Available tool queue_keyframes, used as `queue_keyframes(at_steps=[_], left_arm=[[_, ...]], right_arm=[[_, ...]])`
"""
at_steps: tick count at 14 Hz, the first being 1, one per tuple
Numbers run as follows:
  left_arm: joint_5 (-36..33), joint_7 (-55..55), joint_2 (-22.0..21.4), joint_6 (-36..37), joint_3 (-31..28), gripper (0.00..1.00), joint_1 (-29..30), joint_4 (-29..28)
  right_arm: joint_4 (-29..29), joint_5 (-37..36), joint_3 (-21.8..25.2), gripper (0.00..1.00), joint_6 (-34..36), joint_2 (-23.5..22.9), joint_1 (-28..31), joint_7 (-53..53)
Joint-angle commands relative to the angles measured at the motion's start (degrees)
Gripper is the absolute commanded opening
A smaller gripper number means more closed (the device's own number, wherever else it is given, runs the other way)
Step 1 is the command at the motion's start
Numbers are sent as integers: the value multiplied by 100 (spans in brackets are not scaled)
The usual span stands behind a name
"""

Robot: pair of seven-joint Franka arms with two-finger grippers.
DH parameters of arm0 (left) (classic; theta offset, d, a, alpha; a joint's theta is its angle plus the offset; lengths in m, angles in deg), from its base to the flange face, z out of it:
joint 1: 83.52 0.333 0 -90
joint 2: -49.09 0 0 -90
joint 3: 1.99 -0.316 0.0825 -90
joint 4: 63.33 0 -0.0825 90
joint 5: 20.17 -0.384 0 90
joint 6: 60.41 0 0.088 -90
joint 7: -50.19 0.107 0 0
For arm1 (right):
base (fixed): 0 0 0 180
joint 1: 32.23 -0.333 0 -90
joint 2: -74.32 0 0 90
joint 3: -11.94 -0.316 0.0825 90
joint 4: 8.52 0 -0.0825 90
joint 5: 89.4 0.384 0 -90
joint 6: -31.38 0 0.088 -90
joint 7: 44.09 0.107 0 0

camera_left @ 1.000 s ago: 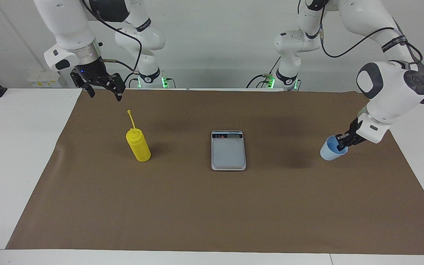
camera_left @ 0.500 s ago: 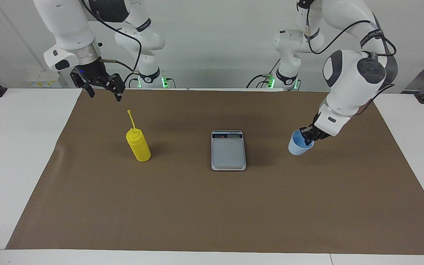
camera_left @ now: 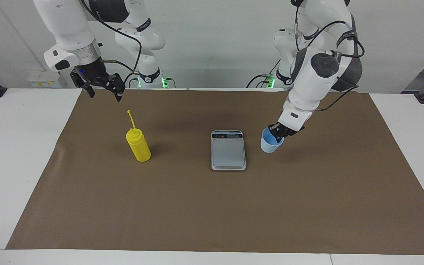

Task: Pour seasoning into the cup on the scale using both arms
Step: 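Lift the blue cup with the left gripper and set it on the scale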

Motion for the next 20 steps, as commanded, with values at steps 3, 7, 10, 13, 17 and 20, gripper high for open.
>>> queue_keyframes(at_steps=[3,7,10,13,17,20], left_arm=[[-69,-513,-33,-469,-83,0,-510,-218],[-270,-786,107,-778,-83,0,-801,-332],[-306,-988,108,-1182,-83,0,-924,-701],[-315,-1146,116,-1541,-92,0,-1047,-912],[-315,-1400,116,-1831,-91,0,-1249,-1175],[-315,-1454,125,-1929,-83,0,-1294,-1264]], right_arm=[[120,100,-9,100,36,113,62,-127],[120,100,-9,100,27,113,62,-127],[129,100,-9,100,27,122,71,-136],[155,100,-9,100,27,148,71,-136],[173,100,-9,100,27,148,71,-136],[173,100,-9,100,27,148,80,-136]])
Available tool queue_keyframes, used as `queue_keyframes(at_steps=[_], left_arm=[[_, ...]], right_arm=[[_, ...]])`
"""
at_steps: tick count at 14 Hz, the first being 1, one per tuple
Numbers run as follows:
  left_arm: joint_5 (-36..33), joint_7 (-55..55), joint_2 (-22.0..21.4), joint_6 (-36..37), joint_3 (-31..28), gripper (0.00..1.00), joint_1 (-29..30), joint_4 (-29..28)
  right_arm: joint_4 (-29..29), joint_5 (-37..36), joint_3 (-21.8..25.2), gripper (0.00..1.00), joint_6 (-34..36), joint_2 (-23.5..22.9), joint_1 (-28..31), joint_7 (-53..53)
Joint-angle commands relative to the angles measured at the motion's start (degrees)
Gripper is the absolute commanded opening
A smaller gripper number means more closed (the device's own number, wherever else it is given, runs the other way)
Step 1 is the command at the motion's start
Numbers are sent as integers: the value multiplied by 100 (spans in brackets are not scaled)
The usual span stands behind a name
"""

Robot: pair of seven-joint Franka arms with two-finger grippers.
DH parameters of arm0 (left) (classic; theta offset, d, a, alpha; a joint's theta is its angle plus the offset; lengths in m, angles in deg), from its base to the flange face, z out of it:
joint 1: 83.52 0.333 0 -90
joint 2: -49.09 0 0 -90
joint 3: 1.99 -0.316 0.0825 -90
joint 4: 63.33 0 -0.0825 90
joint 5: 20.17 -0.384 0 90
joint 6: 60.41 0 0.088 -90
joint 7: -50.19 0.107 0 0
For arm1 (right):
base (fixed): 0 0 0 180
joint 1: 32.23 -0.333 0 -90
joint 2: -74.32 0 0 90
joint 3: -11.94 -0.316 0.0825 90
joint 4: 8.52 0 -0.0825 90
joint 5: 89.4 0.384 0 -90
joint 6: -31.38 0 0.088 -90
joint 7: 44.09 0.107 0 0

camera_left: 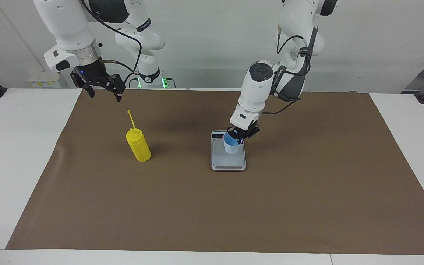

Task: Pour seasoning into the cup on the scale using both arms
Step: 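Lift the blue cup with the left gripper and set it on the scale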

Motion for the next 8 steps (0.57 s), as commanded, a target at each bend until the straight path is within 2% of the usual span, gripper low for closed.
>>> queue_keyframes(at_steps=[1,8], left_arm=[[-105,-176,-73,-270,-80,0,-132,-233],[-184,-255,-73,-473,-80,0,-185,-445]], right_arm=[[148,100,-1,100,27,142,76,-136],[183,100,-1,100,18,151,76,-136]])
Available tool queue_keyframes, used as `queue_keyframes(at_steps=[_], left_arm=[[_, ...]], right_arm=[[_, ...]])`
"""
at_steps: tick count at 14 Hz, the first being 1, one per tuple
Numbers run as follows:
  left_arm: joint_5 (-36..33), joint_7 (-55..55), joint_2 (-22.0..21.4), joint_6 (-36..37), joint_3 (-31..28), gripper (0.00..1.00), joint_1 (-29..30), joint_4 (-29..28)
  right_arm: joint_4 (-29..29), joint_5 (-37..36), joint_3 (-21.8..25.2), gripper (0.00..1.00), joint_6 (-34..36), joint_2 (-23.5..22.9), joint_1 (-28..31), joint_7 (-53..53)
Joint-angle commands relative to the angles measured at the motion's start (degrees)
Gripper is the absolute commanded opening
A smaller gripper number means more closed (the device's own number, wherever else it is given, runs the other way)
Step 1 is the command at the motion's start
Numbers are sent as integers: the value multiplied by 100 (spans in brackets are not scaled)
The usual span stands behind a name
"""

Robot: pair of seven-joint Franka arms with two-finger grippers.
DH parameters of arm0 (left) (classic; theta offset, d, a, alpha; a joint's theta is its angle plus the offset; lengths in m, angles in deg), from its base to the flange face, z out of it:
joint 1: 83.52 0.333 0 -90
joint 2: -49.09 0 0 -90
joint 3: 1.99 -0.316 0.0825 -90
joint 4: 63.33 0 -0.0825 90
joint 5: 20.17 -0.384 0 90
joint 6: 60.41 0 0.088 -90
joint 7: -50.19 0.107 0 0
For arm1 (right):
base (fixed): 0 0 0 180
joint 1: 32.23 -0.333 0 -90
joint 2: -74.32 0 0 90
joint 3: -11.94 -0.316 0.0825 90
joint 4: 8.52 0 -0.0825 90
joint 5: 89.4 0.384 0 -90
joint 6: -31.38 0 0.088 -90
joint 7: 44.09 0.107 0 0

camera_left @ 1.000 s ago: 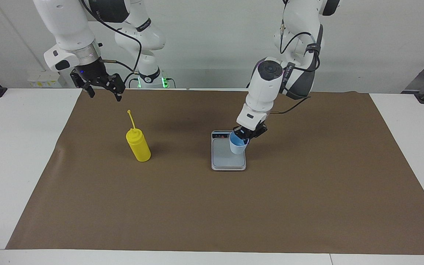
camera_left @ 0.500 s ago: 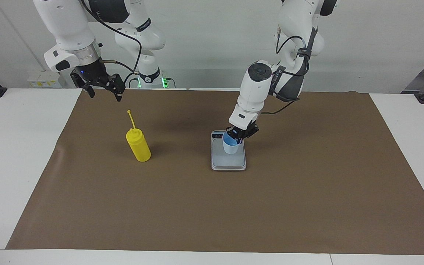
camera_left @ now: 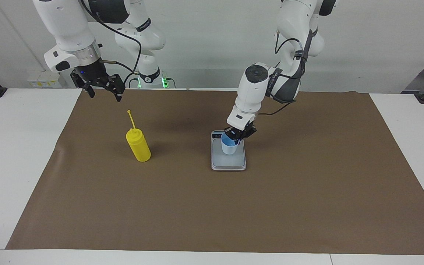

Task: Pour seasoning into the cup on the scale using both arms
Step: 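Lift the blue cup with the left gripper and set it on the scale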

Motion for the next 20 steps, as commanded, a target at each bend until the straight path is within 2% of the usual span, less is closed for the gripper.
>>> queue_keyframes(at_steps=[1,11,12,13,14,15,18,20], left_arm=[[-144,-170,-73,-177,-80,0,-117,-165],[-144,-170,-3,-362,-80,0,-117,-174],[-144,-170,-3,-362,-80,23,-117,-174],[-144,-170,-3,-362,-80,50,-117,-174],[-144,-170,-3,-362,-80,83,-108,-174],[-152,-170,-3,-318,-80,100,-117,-165],[-310,-135,-73,-29,-124,100,-30,-52],[-319,-82,-170,506,-229,100,128,325]], right_arm=[[149,100,-7,100,18,141,73,-136],[184,100,1,100,18,176,73,-136],[184,100,1,100,18,167,73,-136],[184,100,1,100,18,176,73,-136],[184,100,1,100,18,167,73,-136],[184,100,1,100,18,176,73,-136],[193,100,1,100,9,176,73,-136],[193,100,1,100,9,176,73,-136]])
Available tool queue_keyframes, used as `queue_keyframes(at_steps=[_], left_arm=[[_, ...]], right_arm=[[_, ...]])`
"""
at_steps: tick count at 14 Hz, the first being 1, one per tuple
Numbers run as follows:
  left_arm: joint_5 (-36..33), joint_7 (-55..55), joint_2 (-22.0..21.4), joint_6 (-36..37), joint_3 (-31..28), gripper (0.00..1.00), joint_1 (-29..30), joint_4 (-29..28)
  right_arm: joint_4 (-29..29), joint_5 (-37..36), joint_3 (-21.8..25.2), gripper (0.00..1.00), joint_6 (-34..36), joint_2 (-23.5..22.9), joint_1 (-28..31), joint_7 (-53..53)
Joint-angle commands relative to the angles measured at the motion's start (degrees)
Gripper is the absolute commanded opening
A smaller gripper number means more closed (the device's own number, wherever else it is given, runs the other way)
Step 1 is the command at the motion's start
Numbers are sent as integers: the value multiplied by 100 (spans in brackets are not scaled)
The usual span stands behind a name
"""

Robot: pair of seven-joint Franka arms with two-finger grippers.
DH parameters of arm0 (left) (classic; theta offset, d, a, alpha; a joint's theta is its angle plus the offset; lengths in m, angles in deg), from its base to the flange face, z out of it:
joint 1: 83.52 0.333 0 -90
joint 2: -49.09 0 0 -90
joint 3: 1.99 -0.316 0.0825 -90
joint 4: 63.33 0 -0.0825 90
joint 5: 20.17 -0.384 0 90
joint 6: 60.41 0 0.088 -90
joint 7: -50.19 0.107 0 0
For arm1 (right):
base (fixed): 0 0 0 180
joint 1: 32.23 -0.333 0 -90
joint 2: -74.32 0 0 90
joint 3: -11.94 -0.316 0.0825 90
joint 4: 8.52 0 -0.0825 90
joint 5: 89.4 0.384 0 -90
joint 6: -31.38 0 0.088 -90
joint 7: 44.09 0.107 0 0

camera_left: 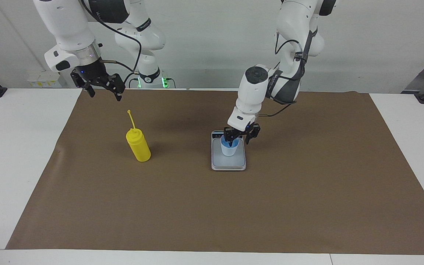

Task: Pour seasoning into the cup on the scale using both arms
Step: 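Lift the blue cup with the left gripper and set it on the scale, then withdraw the left gripper while the right gripper moves toward the yellow bottle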

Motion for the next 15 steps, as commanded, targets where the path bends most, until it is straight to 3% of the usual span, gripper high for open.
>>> queue_keyframes(at_steps=[1,5,15], left_arm=[[-194,-6,-183,691,-113,100,222,439],[-230,599,-411,902,-113,100,714,502],[-186,3613,-1017,1896,-104,100,2366,440]], right_arm=[[143,100,-6,100,9,136,72,-136],[126,100,-6,100,-17,127,81,-136],[64,100,29,100,-17,91,90,-153]])
